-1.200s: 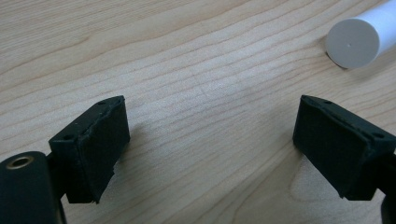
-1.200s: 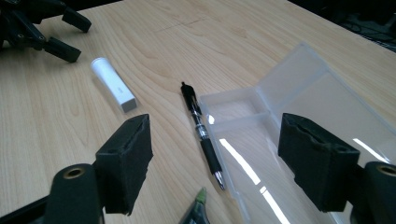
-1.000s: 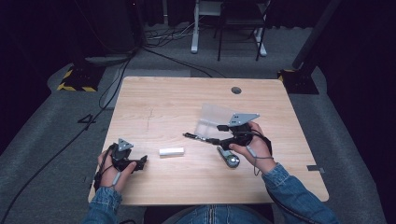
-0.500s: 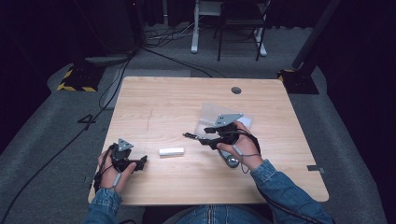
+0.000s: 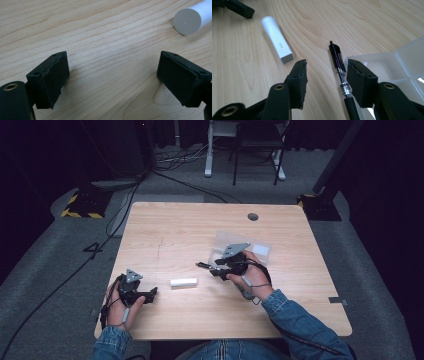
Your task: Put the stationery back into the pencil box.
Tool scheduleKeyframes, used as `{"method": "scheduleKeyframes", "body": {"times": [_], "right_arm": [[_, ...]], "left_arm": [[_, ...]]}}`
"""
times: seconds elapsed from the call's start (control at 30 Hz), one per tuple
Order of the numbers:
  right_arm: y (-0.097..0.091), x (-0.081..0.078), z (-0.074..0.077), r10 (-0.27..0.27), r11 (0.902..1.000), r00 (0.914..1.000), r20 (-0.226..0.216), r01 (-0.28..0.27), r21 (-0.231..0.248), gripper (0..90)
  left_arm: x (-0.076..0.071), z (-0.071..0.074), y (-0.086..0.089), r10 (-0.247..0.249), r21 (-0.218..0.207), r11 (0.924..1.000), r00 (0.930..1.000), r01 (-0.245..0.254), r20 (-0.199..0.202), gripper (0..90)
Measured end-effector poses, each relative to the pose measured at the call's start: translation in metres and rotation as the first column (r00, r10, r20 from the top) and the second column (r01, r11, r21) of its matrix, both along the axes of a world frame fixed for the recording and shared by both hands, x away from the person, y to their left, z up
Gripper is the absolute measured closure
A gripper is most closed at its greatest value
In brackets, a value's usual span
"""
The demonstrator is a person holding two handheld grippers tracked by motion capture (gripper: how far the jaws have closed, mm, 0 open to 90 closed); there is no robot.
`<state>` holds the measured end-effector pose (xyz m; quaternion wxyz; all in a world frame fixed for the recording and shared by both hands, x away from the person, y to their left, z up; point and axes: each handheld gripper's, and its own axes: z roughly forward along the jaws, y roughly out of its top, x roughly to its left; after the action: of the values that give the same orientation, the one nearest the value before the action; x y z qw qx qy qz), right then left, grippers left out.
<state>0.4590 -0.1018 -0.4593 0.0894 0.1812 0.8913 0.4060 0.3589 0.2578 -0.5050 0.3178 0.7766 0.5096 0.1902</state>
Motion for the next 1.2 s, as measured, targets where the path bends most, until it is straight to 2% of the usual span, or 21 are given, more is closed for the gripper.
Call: {"method": "scheduleKeyframes", "body": {"times": [0.3, 0.53, 0.93, 1.07, 1.2], "right_arm": [[0.009, 0.005, -0.007, 0.023, 0.9938, 0.9992, 0.033, -0.019, -0.109, 66.0], [0.012, 0.011, -0.014, 0.034, 0.9886, 0.9987, 0.037, -0.029, -0.148, 68.0], [0.012, 0.022, -0.027, 0.01, 0.9886, 0.9999, 0.008, -0.009, -0.15, 64.3], [0.011, 0.024, -0.029, 0.01, 0.99, 1.0, -0.002, -0.01, -0.141, 65.7], [0.009, 0.025, -0.028, 0.01, 0.9897, 0.9999, -0.01, -0.011, -0.142, 72.0]], "left_arm": [[0.0, 0.0, 0.0, -0.001, 0.002, 1.0, 1.0, 0.001, 0.0, 11.2], [-0.004, 0.0, 0.001, 0.011, 0.0, 0.9999, 0.9999, -0.011, 0.0, 11.2], [-0.005, 0.0, 0.002, 0.01, 0.004, 0.9999, 0.9999, -0.01, 0.001, 11.2], [-0.005, 0.0, 0.002, 0.01, 0.003, 0.9999, 0.9999, -0.01, 0.001, 11.2], [-0.005, 0.0, 0.001, 0.01, 0.003, 0.9999, 0.9999, -0.01, 0.002, 11.2]]}}
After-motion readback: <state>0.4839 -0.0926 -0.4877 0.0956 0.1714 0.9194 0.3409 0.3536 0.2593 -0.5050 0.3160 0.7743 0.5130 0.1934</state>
